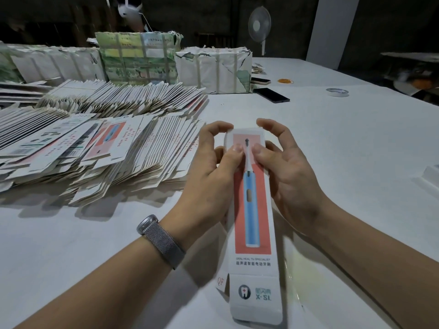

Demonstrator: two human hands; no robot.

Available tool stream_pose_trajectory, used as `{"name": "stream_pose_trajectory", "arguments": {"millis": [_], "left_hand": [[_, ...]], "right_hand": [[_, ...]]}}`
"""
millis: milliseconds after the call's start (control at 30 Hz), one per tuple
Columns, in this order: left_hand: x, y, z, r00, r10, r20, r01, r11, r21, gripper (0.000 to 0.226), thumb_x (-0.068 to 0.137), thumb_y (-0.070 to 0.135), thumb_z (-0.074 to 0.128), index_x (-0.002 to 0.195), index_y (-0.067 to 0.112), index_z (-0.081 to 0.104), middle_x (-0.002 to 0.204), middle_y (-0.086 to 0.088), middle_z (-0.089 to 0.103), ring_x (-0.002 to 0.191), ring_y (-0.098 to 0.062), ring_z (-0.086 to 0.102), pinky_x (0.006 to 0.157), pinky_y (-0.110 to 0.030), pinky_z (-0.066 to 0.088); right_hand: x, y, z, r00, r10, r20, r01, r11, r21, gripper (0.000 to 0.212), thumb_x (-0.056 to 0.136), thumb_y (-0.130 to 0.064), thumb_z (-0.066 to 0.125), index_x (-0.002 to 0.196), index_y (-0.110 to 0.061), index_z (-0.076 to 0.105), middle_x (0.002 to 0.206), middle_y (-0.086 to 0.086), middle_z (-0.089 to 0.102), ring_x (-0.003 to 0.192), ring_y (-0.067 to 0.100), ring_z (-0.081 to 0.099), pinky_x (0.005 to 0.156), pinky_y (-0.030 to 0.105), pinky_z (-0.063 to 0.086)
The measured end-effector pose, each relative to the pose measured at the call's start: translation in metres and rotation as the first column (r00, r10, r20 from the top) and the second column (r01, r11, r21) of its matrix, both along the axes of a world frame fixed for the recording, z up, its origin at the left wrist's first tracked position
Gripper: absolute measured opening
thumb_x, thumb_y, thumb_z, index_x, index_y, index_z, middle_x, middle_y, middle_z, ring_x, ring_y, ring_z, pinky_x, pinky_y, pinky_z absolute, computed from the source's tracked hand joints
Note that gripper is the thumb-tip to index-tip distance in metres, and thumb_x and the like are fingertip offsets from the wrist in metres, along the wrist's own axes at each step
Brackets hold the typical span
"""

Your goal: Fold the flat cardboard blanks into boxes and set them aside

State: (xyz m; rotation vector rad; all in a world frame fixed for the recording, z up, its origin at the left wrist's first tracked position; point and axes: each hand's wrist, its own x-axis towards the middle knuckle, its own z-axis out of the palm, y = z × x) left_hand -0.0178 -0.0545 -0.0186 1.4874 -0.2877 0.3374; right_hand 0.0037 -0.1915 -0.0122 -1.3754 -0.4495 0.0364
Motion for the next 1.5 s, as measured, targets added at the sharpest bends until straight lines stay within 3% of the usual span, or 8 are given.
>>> {"name": "stream_pose_trajectory", "arguments": {"millis": [200, 300, 533, 700, 800, 1100, 1300, 1500], "left_hand": [[-0.002, 0.000, 0.001, 1.000, 0.004, 0.014, -0.005, 0.999, 0.041, 0.022, 0.092, 0.036, 0.053, 0.113, 0.042, 0.047, 0.088, -0.008, 0.069, 0.075, -0.027, 0.070, 0.076, -0.048, 0.061], [-0.003, 0.000, 0.000, 1.000, -0.023, 0.005, 0.023, 0.999, 0.033, 0.023, 0.092, 0.037, 0.052, 0.114, 0.043, 0.046, 0.083, 0.001, 0.068, 0.071, -0.020, 0.071, 0.069, -0.036, 0.061], [-0.004, 0.000, -0.002, 0.998, -0.065, -0.014, 0.065, 0.998, -0.019, 0.023, 0.093, 0.034, 0.051, 0.115, 0.039, 0.046, 0.090, -0.010, 0.068, 0.071, -0.020, 0.071, 0.066, -0.031, 0.059], [-0.003, -0.001, -0.003, 0.999, -0.034, -0.027, 0.034, 0.999, -0.004, 0.016, 0.103, 0.030, 0.050, 0.115, 0.040, 0.046, 0.079, 0.005, 0.069, 0.068, -0.016, 0.071, 0.064, -0.027, 0.058], [-0.002, 0.000, -0.001, 0.999, 0.007, -0.032, -0.007, 1.000, -0.018, 0.019, 0.097, 0.031, 0.052, 0.114, 0.039, 0.047, 0.083, -0.003, 0.068, 0.071, -0.019, 0.070, 0.067, -0.032, 0.060], [0.000, 0.004, 0.002, 0.994, -0.071, -0.087, 0.071, 0.997, -0.001, 0.019, 0.107, 0.023, 0.048, 0.121, 0.034, 0.045, 0.082, 0.001, 0.071, 0.074, -0.017, 0.072, 0.066, -0.029, 0.059], [0.006, 0.007, -0.007, 0.985, -0.099, -0.144, 0.120, 0.982, 0.144, 0.038, 0.089, 0.048, 0.051, 0.122, 0.064, 0.043, 0.095, 0.005, 0.077, 0.085, -0.013, 0.075, 0.078, -0.031, 0.058], [0.011, 0.007, -0.012, 0.989, -0.003, -0.145, 0.017, 0.995, 0.102, 0.071, 0.075, 0.060, 0.064, 0.140, 0.047, 0.038, 0.101, -0.006, 0.074, 0.083, -0.021, 0.077, 0.071, -0.035, 0.061]], "right_hand": [[0.005, -0.003, -0.001, 1.000, 0.005, -0.014, -0.005, 0.999, 0.039, 0.028, 0.083, -0.029, 0.064, 0.111, -0.033, 0.062, 0.101, 0.008, 0.071, 0.086, 0.026, 0.071, 0.086, 0.045, 0.060], [0.007, -0.005, 0.000, 0.999, 0.021, -0.030, -0.019, 0.998, 0.059, 0.027, 0.082, -0.025, 0.066, 0.108, -0.030, 0.064, 0.096, 0.006, 0.072, 0.082, 0.024, 0.071, 0.077, 0.038, 0.062], [0.008, -0.008, 0.000, 0.999, 0.035, -0.036, -0.033, 0.997, 0.068, 0.020, 0.081, -0.021, 0.066, 0.100, -0.026, 0.064, 0.088, 0.003, 0.072, 0.075, 0.017, 0.070, 0.067, 0.029, 0.058], [0.006, -0.007, 0.000, 0.999, 0.018, -0.035, -0.015, 0.997, 0.070, 0.023, 0.082, -0.024, 0.071, 0.103, -0.025, 0.063, 0.088, 0.002, 0.073, 0.076, 0.017, 0.071, 0.068, 0.028, 0.058], [0.002, -0.001, -0.001, 0.999, -0.004, -0.043, 0.007, 0.997, 0.072, 0.033, 0.079, -0.033, 0.072, 0.110, -0.027, 0.061, 0.092, 0.003, 0.073, 0.078, 0.020, 0.072, 0.072, 0.032, 0.061], [0.004, -0.002, 0.002, 0.997, -0.074, -0.019, 0.074, 0.997, 0.013, 0.013, 0.098, -0.019, 0.060, 0.106, -0.030, 0.061, 0.085, 0.000, 0.074, 0.073, 0.017, 0.072, 0.066, 0.028, 0.059], [0.011, -0.004, 0.001, 0.987, -0.136, -0.090, 0.141, 0.989, 0.055, 0.014, 0.098, -0.016, 0.062, 0.102, -0.030, 0.061, 0.080, -0.001, 0.072, 0.068, 0.013, 0.069, 0.061, 0.025, 0.055], [0.012, -0.004, -0.007, 0.940, -0.326, 0.105, 0.342, 0.910, -0.236, 0.027, 0.095, -0.034, 0.067, 0.117, -0.043, 0.056, 0.116, -0.007, 0.059, 0.092, 0.013, 0.069, 0.071, 0.026, 0.060]]}}
